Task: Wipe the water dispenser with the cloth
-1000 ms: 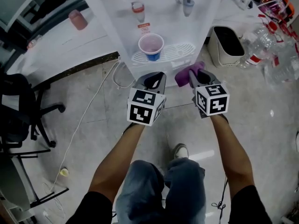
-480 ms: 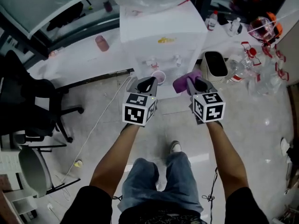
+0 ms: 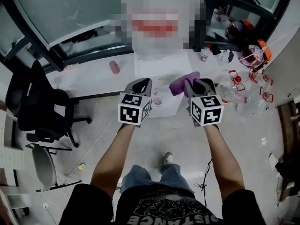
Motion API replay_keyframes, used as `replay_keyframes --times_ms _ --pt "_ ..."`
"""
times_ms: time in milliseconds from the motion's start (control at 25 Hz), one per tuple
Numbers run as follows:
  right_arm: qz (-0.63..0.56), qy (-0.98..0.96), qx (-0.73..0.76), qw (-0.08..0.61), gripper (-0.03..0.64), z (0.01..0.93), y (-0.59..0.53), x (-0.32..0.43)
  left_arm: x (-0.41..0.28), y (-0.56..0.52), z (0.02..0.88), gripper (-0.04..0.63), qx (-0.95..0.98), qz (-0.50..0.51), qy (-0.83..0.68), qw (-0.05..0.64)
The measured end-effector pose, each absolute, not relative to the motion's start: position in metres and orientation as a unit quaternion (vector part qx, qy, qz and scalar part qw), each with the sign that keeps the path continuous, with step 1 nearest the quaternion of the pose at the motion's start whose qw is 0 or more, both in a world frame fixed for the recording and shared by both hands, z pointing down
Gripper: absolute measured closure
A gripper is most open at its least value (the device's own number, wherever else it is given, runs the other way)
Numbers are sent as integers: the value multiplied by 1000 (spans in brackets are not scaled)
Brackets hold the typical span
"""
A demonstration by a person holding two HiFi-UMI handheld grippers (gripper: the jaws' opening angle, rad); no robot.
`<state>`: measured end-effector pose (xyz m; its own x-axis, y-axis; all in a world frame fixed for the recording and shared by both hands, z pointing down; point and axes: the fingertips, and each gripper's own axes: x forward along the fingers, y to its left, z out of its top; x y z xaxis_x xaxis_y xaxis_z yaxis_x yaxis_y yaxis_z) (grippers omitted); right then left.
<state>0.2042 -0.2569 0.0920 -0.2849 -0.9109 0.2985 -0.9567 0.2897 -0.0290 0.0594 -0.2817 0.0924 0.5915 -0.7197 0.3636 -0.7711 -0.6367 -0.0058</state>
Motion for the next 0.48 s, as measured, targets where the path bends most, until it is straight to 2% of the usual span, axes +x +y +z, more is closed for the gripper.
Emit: replay_keyframes --times_ms 200,480 --pt "87 -797 593 74 584 34 -244 222 43 -278 48 569 873 135 -461 80" --pt "83 -811 574 71 584 25 -249 229 36 -275 37 569 853 126 -500 77"
